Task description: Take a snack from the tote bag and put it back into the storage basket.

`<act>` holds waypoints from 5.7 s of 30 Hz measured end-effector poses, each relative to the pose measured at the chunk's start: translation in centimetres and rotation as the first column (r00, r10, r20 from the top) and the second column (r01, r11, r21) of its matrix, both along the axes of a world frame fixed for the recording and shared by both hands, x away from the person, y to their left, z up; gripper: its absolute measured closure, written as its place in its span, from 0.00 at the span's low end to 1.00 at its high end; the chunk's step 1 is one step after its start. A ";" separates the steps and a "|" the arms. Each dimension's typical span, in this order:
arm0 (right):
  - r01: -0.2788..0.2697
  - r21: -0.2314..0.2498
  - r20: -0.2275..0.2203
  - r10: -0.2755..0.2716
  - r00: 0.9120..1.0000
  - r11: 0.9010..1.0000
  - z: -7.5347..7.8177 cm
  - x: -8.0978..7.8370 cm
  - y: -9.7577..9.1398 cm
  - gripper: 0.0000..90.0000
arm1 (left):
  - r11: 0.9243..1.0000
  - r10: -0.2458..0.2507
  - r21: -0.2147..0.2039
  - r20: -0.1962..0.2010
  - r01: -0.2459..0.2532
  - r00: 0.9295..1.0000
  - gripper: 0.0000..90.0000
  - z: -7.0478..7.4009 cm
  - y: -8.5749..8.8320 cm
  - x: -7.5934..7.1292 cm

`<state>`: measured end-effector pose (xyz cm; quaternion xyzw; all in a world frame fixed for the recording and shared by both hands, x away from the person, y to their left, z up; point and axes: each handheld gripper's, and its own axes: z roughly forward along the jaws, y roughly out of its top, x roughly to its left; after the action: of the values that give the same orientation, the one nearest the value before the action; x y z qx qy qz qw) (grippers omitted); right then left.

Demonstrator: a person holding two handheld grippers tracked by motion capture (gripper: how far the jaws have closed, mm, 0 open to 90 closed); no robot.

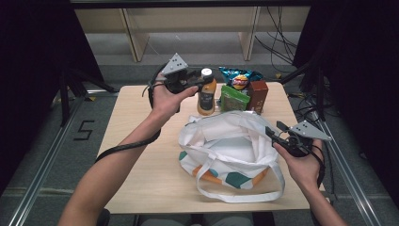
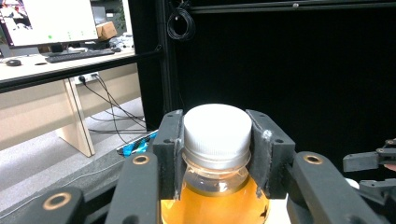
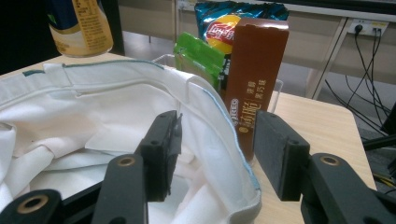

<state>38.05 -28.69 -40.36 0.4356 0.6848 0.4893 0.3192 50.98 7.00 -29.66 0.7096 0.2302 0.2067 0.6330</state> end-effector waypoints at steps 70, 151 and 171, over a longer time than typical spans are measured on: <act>-0.004 0.002 0.011 0.004 1.000 1.000 -0.3 0.0 0.0 0.57 | 0.995 0.062 0.082 -0.049 -0.057 0.997 0.65 -4.4 -1.3 6.4; -0.032 -0.002 0.006 0.032 0.999 0.999 -0.3 -0.1 0.0 0.56 | 0.985 0.107 0.144 -0.089 -0.094 0.990 0.65 -7.0 -2.3 8.4; -0.030 -0.009 0.010 0.030 1.000 1.000 -0.3 0.0 -0.1 0.56 | 0.982 0.108 0.164 -0.104 -0.090 0.989 0.65 -7.9 -2.4 8.5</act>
<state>38.02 -28.76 -40.68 0.4214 0.6919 0.4930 0.3173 59.52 4.58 -37.58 0.7560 0.2832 0.2155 0.5493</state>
